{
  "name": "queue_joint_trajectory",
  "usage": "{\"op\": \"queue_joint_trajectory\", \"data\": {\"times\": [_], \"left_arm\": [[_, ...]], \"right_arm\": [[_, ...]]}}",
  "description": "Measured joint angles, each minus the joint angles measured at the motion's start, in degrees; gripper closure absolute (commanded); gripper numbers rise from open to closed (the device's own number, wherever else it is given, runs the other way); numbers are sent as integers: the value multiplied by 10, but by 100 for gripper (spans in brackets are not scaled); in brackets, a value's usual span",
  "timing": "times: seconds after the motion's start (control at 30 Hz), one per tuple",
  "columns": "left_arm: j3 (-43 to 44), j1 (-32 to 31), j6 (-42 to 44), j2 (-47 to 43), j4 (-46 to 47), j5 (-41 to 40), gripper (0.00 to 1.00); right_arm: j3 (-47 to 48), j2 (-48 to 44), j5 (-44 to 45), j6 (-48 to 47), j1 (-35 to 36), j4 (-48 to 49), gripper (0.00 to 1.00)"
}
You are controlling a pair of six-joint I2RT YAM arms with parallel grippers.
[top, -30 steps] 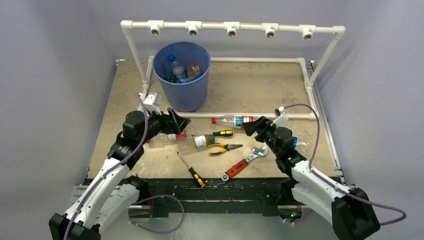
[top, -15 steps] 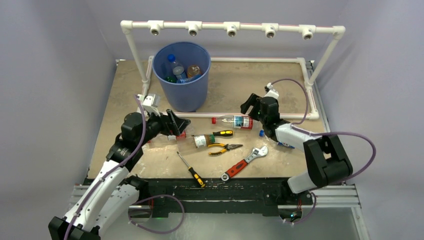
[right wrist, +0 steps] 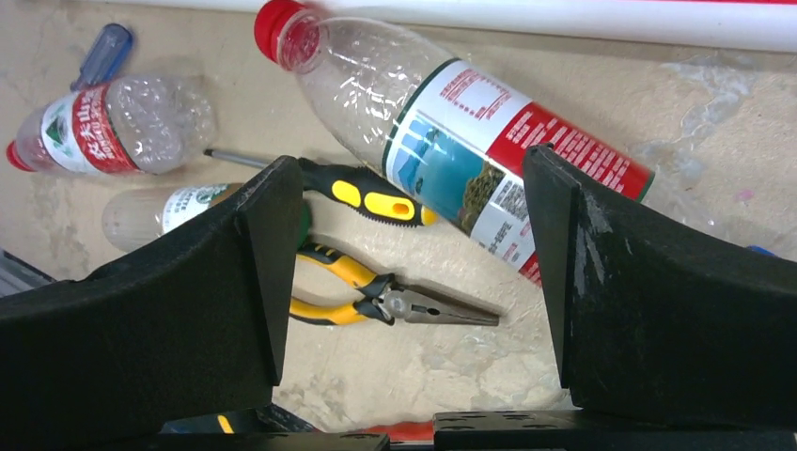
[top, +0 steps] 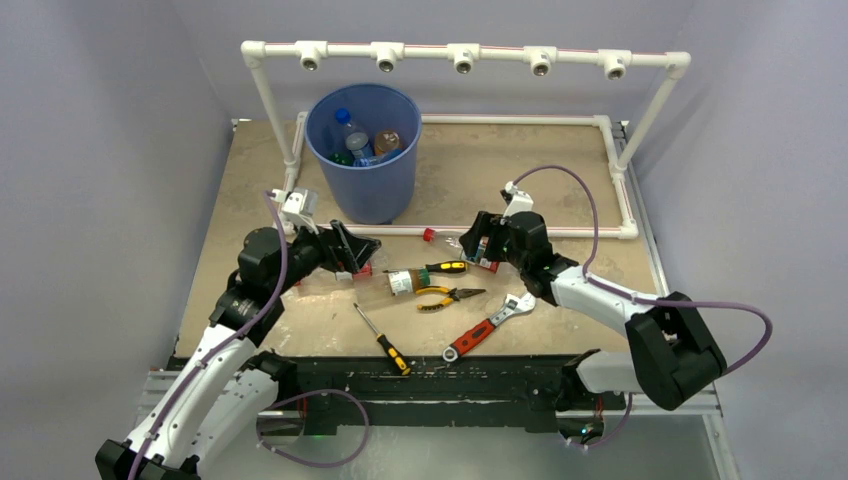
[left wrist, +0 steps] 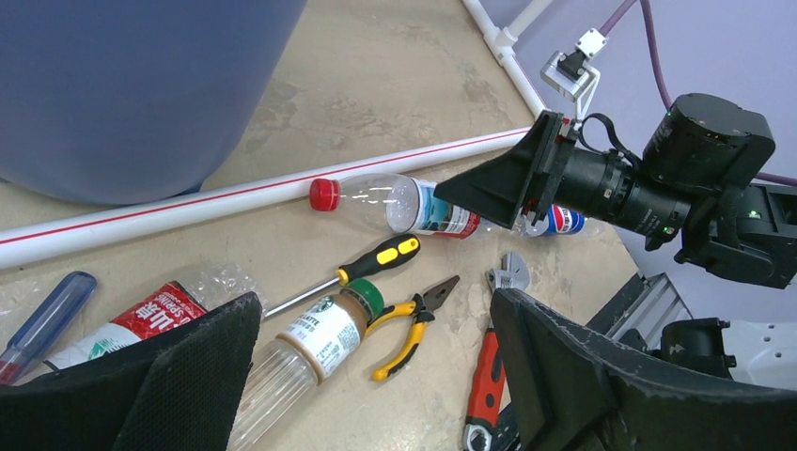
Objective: Put the plastic bottles in the bin
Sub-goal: Pick up the plastic bottle at the center of the board.
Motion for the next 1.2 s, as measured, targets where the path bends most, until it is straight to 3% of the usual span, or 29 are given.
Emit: {"op": "queue_joint_trajectory", "data": {"times": [0.27, 0.87, 1.2], "left_arm": [[0, 0, 0, -4, 2, 4, 8], [0, 0, 0, -8, 3, 9, 8], [0, 0, 0, -14, 3, 11, 8]], "right_arm": [[0, -21, 30, -39, 13, -61, 1], [146, 122, 101, -133, 71, -198, 3], [196, 170, 141, -169, 104, -260, 10]]}}
